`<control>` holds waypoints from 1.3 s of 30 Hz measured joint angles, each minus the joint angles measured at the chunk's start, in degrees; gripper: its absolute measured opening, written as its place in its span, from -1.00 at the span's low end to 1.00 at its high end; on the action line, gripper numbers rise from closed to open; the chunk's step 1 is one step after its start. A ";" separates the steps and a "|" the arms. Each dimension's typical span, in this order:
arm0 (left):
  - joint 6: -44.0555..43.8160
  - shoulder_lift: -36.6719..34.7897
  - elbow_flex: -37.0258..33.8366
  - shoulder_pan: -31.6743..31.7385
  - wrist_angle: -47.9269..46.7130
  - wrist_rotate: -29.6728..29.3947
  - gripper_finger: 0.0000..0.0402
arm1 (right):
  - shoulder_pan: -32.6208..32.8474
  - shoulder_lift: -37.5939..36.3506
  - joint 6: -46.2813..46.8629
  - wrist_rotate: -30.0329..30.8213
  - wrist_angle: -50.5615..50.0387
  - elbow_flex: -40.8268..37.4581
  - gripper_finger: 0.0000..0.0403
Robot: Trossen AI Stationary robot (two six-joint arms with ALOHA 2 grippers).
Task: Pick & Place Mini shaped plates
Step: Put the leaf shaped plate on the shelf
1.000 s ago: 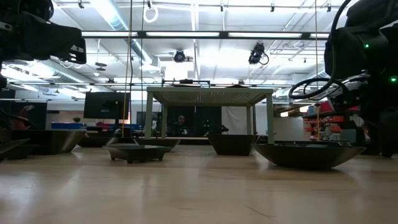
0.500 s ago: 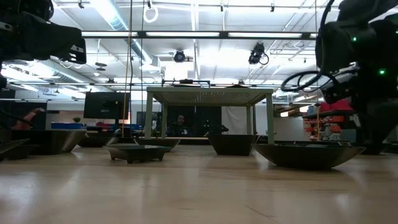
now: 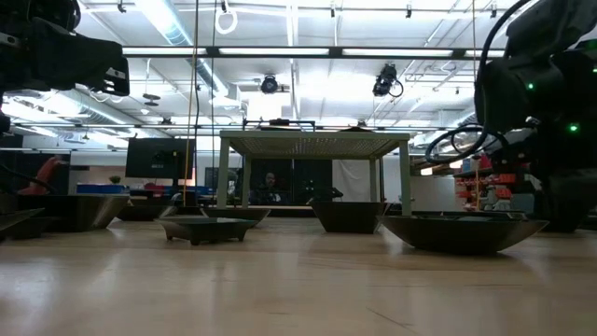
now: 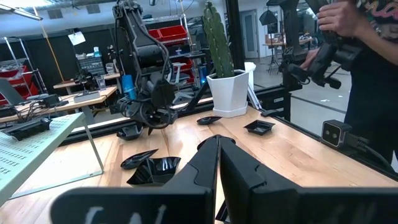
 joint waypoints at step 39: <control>0.00 0.00 0.02 0.00 0.00 0.01 -0.88 | -0.46 0.10 10.33 1.30 -0.68 -0.08 -0.99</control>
